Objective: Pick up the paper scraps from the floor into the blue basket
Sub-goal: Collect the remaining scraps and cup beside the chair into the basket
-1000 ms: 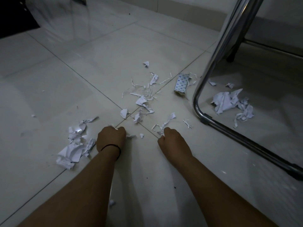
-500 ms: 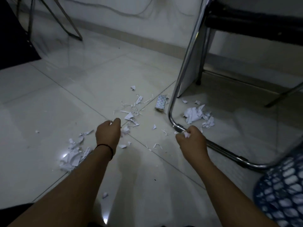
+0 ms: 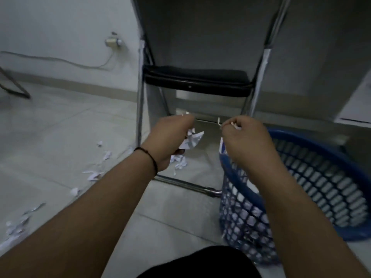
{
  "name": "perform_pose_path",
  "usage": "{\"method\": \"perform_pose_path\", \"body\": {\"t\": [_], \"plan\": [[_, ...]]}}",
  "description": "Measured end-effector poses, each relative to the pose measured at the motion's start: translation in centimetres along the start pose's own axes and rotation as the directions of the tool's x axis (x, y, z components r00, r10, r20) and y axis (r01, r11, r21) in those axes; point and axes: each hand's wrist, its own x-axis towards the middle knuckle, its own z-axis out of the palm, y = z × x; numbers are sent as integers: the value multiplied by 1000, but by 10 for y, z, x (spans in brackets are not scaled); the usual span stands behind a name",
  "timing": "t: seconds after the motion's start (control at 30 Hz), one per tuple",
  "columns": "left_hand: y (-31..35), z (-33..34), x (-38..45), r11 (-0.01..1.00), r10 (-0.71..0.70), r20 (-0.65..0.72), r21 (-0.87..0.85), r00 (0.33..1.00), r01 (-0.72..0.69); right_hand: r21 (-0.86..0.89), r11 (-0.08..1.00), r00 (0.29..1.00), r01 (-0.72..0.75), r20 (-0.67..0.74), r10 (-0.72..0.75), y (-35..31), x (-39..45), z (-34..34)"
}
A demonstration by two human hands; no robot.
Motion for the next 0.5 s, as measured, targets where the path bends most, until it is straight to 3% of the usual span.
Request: {"method": "perform_pose_path", "body": {"t": [0.2, 0.37, 0.5], "plan": [[12, 109, -4, 986, -19, 187, 168, 982, -13, -149, 962, 973, -229, 6, 233, 57, 3, -73], [6, 151, -2, 949, -18, 254, 310, 967, -64, -227, 941, 967, -253, -96, 237, 85, 1, -97], [1, 154, -1, 902, -192, 371, 431, 908, 15, -257, 918, 952, -301, -28, 304, 85, 7, -100]]}}
